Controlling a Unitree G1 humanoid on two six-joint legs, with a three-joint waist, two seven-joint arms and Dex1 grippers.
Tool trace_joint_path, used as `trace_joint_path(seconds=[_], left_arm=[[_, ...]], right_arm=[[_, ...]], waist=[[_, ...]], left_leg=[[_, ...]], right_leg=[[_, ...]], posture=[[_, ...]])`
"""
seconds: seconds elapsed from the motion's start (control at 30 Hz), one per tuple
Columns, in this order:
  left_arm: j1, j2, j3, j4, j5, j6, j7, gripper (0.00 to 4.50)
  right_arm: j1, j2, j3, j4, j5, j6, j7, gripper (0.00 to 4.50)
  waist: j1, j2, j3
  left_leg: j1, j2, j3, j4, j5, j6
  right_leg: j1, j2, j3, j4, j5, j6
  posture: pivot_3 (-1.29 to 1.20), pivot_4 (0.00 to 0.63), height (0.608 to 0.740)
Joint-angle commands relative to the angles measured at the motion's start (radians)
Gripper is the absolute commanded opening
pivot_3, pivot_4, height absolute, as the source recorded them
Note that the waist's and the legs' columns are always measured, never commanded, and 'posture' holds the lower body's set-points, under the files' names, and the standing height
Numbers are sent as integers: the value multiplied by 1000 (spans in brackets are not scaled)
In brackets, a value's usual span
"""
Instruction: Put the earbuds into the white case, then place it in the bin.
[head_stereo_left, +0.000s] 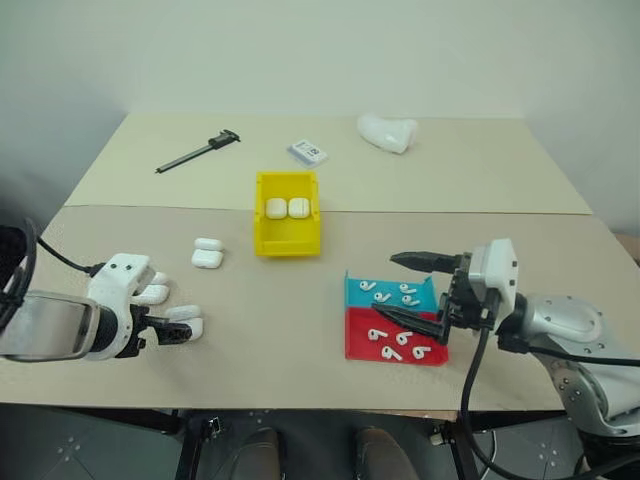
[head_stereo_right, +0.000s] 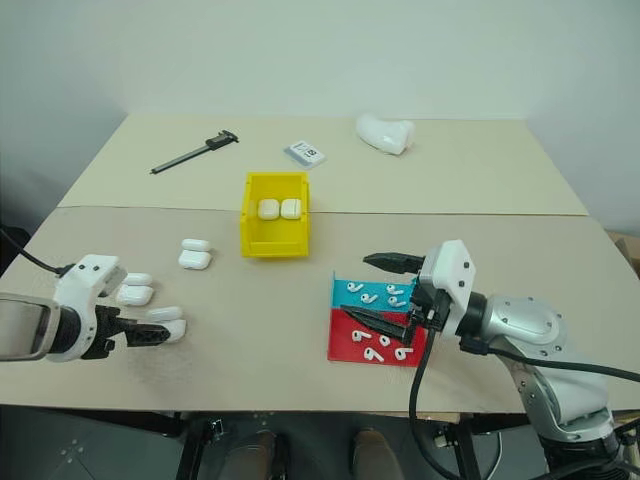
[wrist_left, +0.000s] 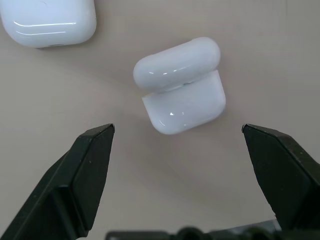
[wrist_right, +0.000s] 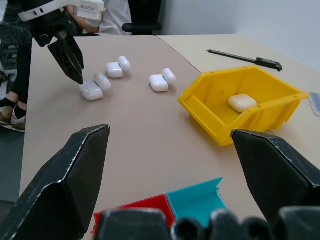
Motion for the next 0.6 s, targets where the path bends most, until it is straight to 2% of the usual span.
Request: trace_joint_path(seconds=[0.03,0.13,0.27,0.4,0.47,0.6], left_arm=[[-72,-64,-32,36,-8,17,101,4449],[-122,-145,-50,71,-8,23,214,4449],[-159,-178,-69,76,-8,53,260,4449],[-153,-34,-67,30,-8,95,178,4449],[-167,67,-66,42,-8,142,63,4449],[-193,207,-82,20,-8,192,-125,4449]], right_arm=[[4,11,-5,-44,11,-5,-21,4500],[5,22,8,-47,6,-10,-32,4500],[-1,37,24,-47,2,-11,-47,4500],[14,42,20,-48,8,-20,-45,4500],[18,49,26,-45,4,-25,-46,4500],[17,62,38,-35,-4,-32,-44,4500]], waist=[[4,0,0],[8,0,0],[7,0,0],[4,-1,0],[3,-1,0],[7,-1,0]], left_leg=[[0,0,0,0,0,0],[0,0,-1,0,0,0],[0,0,-2,0,0,0],[0,0,-2,0,1,-1],[0,0,-1,0,1,-1],[0,0,3,0,1,-1]], right_leg=[[0,0,0,0,0,0],[0,0,0,0,0,0],[0,0,1,1,0,0],[-1,1,1,1,0,0],[-1,1,0,1,0,0],[0,1,0,1,0,0]], posture=[[0,150,740],[0,150,740],[0,150,740],[0,150,740],[0,150,740],[0,150,740]])
